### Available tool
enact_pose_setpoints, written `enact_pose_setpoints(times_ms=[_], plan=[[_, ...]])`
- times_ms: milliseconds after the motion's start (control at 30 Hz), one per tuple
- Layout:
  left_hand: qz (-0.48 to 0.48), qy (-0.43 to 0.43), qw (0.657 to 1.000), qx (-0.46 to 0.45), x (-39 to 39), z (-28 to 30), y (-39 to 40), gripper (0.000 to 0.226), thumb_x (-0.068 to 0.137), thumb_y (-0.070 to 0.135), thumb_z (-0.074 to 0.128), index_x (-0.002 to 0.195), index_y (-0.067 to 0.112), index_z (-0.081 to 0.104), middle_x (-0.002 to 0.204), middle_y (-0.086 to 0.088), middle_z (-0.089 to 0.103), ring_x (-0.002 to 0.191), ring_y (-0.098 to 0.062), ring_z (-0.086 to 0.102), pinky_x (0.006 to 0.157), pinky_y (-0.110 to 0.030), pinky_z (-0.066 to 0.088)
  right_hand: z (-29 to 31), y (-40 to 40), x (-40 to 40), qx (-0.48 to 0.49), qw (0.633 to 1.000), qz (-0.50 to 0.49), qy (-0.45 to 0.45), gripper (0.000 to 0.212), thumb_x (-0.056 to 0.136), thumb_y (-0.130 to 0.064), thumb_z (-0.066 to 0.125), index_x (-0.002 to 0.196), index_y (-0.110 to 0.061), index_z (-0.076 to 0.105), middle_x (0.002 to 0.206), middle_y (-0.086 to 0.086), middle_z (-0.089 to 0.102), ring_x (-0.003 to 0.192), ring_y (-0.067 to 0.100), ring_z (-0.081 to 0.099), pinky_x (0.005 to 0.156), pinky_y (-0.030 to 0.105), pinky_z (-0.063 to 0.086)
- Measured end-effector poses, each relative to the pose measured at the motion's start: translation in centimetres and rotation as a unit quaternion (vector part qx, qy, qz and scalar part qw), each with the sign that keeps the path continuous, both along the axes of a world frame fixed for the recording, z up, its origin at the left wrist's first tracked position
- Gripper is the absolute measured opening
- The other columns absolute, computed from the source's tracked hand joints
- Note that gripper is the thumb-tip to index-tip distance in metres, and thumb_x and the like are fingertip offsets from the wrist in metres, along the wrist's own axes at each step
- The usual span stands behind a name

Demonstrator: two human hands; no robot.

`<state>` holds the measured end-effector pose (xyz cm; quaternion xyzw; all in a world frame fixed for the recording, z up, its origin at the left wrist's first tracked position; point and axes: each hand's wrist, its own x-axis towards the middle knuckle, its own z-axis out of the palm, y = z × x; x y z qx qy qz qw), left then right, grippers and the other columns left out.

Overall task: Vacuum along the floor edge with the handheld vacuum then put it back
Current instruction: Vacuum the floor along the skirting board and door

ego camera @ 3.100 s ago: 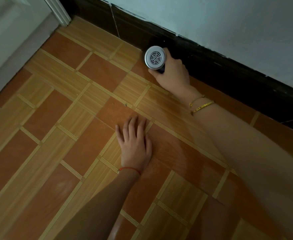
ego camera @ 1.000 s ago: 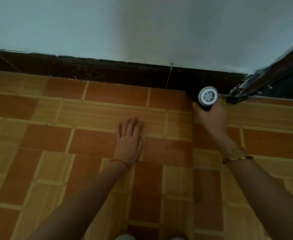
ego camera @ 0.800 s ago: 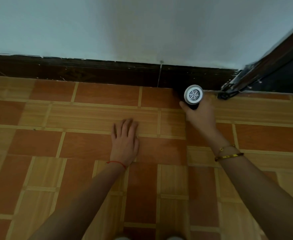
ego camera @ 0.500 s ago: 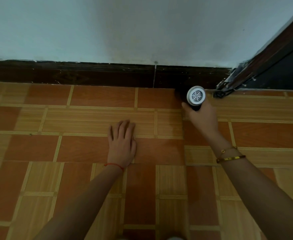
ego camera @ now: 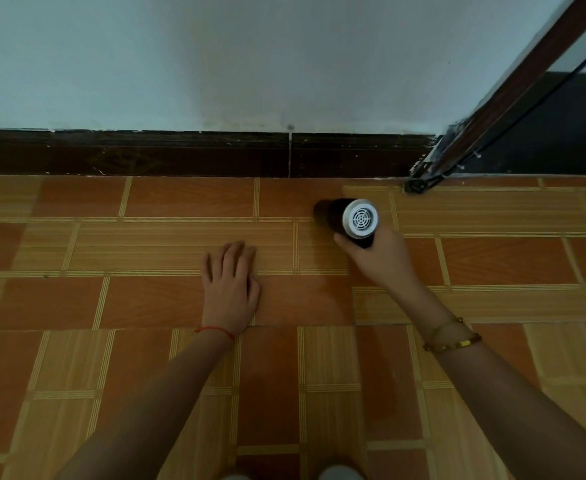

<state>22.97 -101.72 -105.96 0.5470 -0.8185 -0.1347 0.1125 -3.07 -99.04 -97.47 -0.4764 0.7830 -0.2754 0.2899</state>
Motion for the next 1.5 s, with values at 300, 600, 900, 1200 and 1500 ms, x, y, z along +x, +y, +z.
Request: enact_pose_setpoints(times_ms=[300, 600, 900, 1200, 1500], plan=[[0.007, 0.015, 1.0, 0.019, -0.2, 0.9, 0.1, 0.045, 0.095, 0.021, 0.046, 0.14, 0.015, 0.046, 0.147, -0.01, 0.043, 0.14, -0.031, 0.033, 0.12, -0.057, 0.018, 1.3, 2.3, -0.1, 0.043, 0.998, 0.014, -0.042, 0.048, 0.083, -0.04, 0.072, 0.121, -0.015, 0.057, 0.086, -0.009, 0.062, 0.081, 0.013, 0.06, 0.067, 0.02, 0.044], [0.107, 0.104, 0.985, 0.09, -0.3, 3.8, 2.7, 0.036, 0.095, 0.018, 0.053, 0.131, 0.013, 0.055, 0.134, -0.009, 0.052, 0.127, -0.029, 0.043, 0.106, -0.05, 0.035, 1.9, 3.9, 2.5, 0.076, 0.994, -0.011, -0.083, 0.031, 0.086, -0.041, 0.068, 0.079, -0.011, 0.06, 0.061, 0.0, 0.063, 0.055, 0.011, 0.061, 0.056, 0.024, 0.046], [0.218, 0.291, 0.896, 0.256, 1.4, 7.5, 3.1, 0.029, 0.103, 0.027, 0.047, 0.124, 0.015, 0.062, 0.115, -0.005, 0.066, 0.09, -0.006, 0.059, 0.073, -0.021, 0.049, 4.0, 4.7, 7.3, 0.133, 0.82, -0.083, -0.55, 0.032, 0.083, -0.037, 0.068, 0.084, -0.006, 0.06, 0.068, 0.007, 0.059, 0.055, 0.019, 0.056, 0.056, 0.028, 0.051], [0.261, 0.387, 0.859, 0.211, 3.8, 9.0, 4.0, 0.027, 0.104, 0.016, 0.044, 0.122, 0.008, 0.062, 0.114, -0.003, 0.063, 0.085, 0.005, 0.057, 0.061, -0.001, 0.044, 4.5, 5.7, 8.9, 0.096, 0.77, -0.037, -0.63, 0.033, 0.083, -0.042, 0.065, 0.077, -0.01, 0.058, 0.066, 0.003, 0.051, 0.053, 0.015, 0.048, 0.052, 0.024, 0.044], [0.233, 0.351, 0.879, 0.223, 3.6, 8.3, 4.9, 0.023, 0.104, 0.015, 0.045, 0.114, 0.01, 0.064, 0.103, 0.004, 0.064, 0.081, 0.012, 0.059, 0.062, -0.002, 0.045, 4.4, 6.5, 8.5, 0.08, 0.77, -0.051, -0.631, 0.032, 0.09, -0.038, 0.056, 0.077, -0.009, 0.056, 0.065, 0.004, 0.048, 0.052, 0.015, 0.046, 0.05, 0.023, 0.042]])
